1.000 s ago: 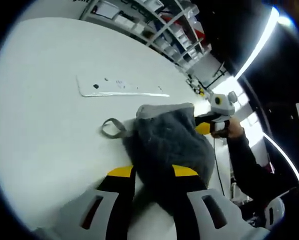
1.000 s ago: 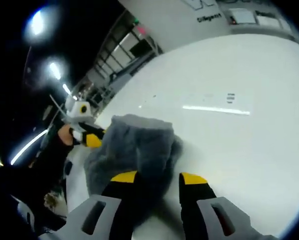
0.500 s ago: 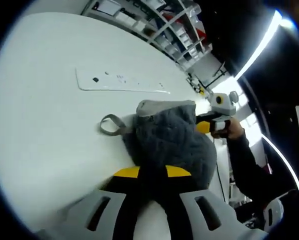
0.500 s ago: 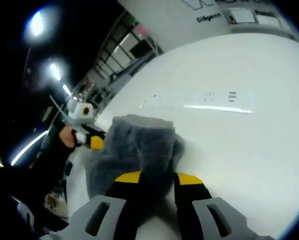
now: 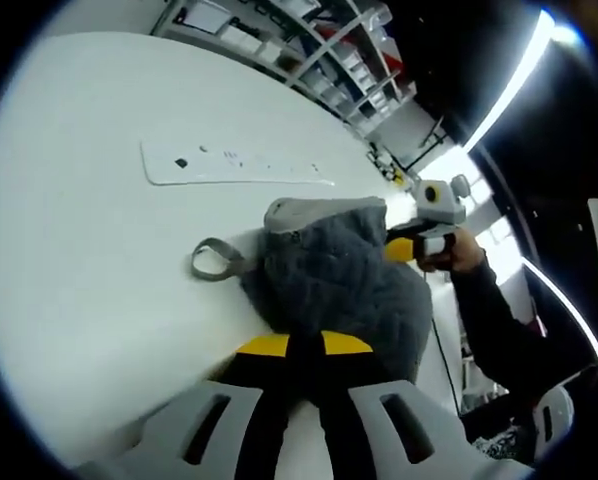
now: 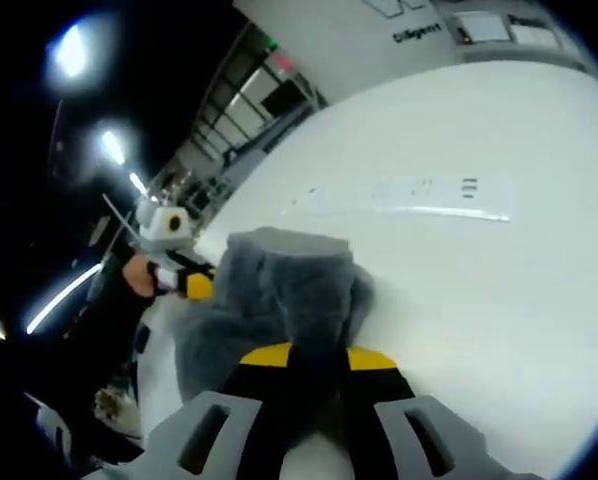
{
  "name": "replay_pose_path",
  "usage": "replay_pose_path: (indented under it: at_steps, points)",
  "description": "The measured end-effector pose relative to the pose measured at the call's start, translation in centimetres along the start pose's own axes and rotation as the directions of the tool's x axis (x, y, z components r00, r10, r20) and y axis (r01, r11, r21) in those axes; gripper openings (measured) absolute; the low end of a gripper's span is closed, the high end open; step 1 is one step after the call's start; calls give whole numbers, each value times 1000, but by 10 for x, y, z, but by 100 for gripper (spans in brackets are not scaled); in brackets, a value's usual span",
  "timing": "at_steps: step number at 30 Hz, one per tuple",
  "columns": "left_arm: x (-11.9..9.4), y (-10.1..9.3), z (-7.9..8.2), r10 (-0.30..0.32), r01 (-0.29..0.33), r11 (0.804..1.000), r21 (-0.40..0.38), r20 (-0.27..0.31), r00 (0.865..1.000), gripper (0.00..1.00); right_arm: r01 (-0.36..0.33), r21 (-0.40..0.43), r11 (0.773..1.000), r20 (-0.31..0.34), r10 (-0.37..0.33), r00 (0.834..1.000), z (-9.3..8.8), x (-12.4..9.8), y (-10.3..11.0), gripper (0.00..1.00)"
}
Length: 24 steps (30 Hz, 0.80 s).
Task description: Open the folded towel by lifting each exposed corner and separating the folded layers until the towel lies flat within the target outline without major curled edges
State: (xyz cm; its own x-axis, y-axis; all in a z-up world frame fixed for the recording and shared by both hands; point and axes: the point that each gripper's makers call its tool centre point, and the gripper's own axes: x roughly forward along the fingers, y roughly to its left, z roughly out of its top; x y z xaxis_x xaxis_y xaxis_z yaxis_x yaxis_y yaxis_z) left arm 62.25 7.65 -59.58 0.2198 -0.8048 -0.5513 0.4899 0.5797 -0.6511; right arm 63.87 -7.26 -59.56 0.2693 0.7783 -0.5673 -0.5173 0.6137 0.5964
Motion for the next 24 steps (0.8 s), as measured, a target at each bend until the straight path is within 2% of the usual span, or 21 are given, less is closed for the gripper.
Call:
replay_pose_path:
  at_steps: [3, 10, 14, 21, 24]
  points:
    - [0, 1, 1, -6, 6, 1000, -4, 5, 1000, 5, -8, 16, 1000, 7, 8, 1000, 1, 0, -1, 12]
    - [1, -1, 1, -9, 9, 1000, 13, 4, 1000, 3, 5, -5, 1000, 1, -5, 1000, 4, 1, 1, 10]
    - [0, -2, 1, -16, 16, 1000, -2, 3, 1000, 3, -3, -9, 1000, 15, 3, 1000, 8, 0, -3, 9]
    - [-1, -4, 0, -18, 18, 1000, 3, 7, 1000, 3, -20, 0, 1000, 32, 20, 999, 5, -2, 2, 8]
    - [-3, 0, 4, -17, 17, 1000, 3, 7, 1000, 3, -20, -1, 1000, 34, 21, 999, 3, -3, 3, 8]
